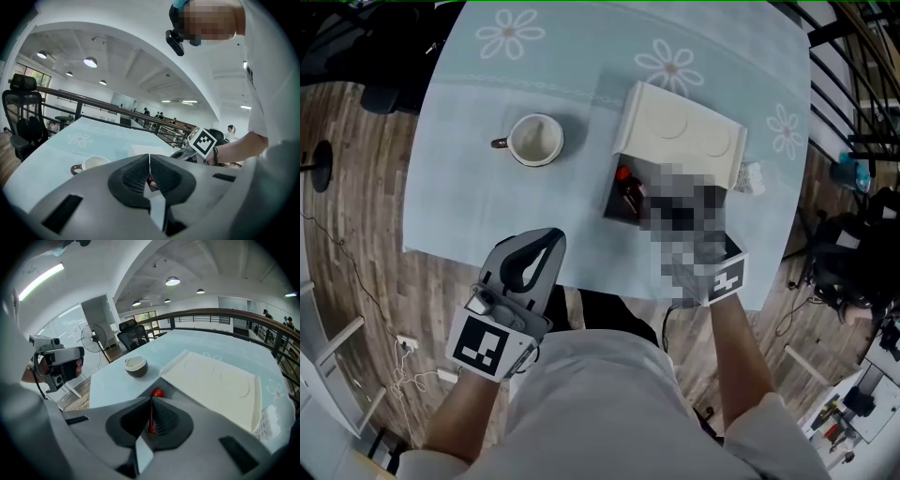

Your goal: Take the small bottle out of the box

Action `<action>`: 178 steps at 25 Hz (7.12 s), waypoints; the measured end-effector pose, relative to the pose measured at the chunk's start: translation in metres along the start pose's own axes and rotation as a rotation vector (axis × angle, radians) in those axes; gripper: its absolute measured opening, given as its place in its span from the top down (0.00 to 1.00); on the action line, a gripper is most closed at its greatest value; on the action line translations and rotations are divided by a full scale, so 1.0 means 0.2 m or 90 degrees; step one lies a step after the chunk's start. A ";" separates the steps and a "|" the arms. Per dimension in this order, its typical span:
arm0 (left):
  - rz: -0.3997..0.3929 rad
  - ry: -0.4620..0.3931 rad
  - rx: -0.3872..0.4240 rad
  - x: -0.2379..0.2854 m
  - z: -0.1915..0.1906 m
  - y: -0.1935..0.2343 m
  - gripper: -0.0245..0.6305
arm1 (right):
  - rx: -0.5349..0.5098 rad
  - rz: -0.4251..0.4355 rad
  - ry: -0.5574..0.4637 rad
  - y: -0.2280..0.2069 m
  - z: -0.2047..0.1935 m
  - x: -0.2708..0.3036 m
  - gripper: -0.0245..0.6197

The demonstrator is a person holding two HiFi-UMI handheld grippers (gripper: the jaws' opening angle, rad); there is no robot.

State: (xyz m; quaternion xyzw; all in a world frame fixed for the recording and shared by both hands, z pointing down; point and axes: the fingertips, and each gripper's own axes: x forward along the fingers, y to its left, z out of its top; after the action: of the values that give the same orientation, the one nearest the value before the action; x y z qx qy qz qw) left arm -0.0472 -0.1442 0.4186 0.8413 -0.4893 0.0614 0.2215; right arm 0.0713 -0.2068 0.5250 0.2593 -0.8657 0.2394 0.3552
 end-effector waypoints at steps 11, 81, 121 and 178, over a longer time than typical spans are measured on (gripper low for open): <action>0.002 0.003 -0.022 0.01 -0.06 0.05 0.93 | -0.026 -0.019 0.051 -0.04 -0.05 0.09 0.92; -0.025 -0.013 0.039 -0.06 0.08 -0.04 0.93 | 0.039 -0.028 0.040 -0.02 -0.02 0.00 0.61; -0.111 -0.081 0.164 -0.38 0.47 -0.19 0.93 | 0.076 -0.105 -0.222 0.42 0.38 -0.62 0.62; -0.145 -0.088 0.210 -0.32 0.56 -0.36 0.93 | 0.031 -0.086 -0.362 0.56 0.45 -0.95 0.62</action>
State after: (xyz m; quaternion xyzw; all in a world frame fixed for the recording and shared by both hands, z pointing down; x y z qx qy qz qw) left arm -0.0319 -0.1114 0.2766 0.9181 -0.3886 0.0572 0.0526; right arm 0.0741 -0.1240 0.3027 0.3811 -0.9053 0.1536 0.1074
